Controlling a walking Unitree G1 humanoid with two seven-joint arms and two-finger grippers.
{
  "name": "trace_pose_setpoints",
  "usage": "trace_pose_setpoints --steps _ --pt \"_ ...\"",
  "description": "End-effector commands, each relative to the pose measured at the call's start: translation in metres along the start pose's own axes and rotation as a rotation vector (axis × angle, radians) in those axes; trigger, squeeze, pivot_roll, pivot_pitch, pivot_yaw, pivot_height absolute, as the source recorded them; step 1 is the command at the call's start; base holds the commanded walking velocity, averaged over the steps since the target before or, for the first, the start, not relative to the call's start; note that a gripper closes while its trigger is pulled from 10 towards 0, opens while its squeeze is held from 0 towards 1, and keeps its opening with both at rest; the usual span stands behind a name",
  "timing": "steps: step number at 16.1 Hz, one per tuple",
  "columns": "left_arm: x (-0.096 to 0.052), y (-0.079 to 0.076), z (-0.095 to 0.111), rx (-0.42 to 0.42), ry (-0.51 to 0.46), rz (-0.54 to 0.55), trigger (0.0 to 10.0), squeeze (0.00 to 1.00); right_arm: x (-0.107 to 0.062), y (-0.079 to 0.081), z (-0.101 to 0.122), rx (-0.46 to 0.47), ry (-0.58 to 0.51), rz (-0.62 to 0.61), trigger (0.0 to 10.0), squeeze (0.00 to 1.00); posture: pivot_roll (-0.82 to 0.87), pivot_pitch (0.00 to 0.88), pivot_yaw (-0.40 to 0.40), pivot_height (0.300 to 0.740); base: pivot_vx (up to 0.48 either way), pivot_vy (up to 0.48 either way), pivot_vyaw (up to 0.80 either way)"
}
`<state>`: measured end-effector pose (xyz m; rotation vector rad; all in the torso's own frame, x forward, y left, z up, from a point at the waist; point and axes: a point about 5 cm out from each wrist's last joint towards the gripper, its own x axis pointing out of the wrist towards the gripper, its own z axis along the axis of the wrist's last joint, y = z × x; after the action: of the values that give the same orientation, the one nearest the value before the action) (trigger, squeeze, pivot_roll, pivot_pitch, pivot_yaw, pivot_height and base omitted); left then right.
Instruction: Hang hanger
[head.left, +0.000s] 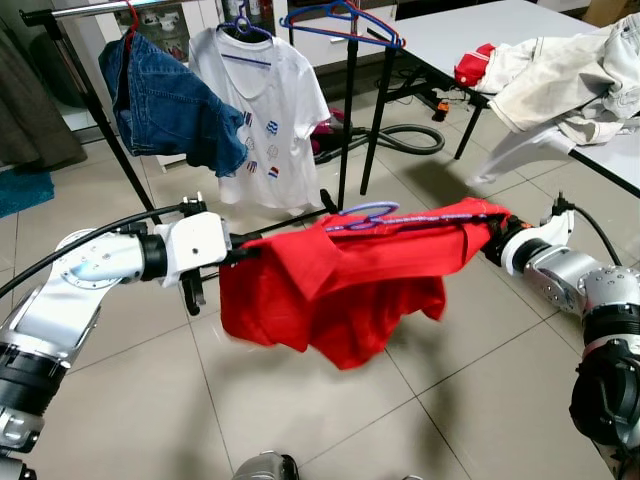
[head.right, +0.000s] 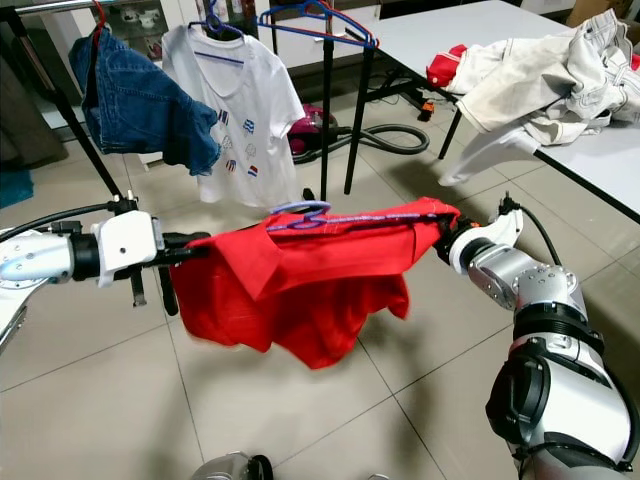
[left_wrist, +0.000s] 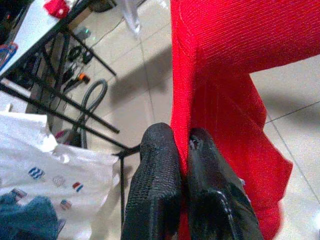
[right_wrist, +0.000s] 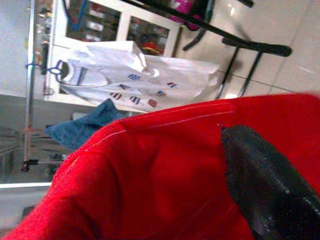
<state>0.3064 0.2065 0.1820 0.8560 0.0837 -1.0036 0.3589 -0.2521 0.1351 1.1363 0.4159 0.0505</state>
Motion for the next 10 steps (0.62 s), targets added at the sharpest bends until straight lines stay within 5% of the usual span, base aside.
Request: trace_pose_setpoints --steps 1,6,8,9,10 --pt "-0.07 0.004 -0.08 -0.201 0.5 0.101 0.0 0.0 -0.08 0.013 0.121 -0.093 -0.502 0.002 0.0 0.0 -0.02 0.063 0.02 0.74 0.0 0.0 0.0" --pt "-0.071 -0.004 -0.097 -0.221 0.629 0.095 0.0 0.0 -0.083 0.015 0.125 -0.178 -0.502 0.002 0.0 0.0 -0.02 0.063 0.027 0.74 0.0 0.0 0.0" --pt "-0.059 -0.003 -0.095 -0.242 0.614 0.106 0.0 0.0 -0.066 0.027 0.101 -0.474 -0.381 0.0 0.0 0.0 -0.02 0.062 0.03 0.74 0.0 0.0 0.0" --pt "-0.047 -0.006 -0.091 -0.245 0.594 0.075 0.0 0.0 -0.055 0.032 0.082 -0.711 -0.312 -0.026 0.0 0.0 -0.02 0.06 0.034 0.74 0.0 0.0 0.0" --pt "-0.043 -0.007 -0.09 -0.247 0.589 0.063 0.0 0.0 -0.051 0.035 0.075 -0.783 -0.291 -0.024 0.0 0.0 -0.02 0.059 0.037 0.74 0.0 0.0 0.0"
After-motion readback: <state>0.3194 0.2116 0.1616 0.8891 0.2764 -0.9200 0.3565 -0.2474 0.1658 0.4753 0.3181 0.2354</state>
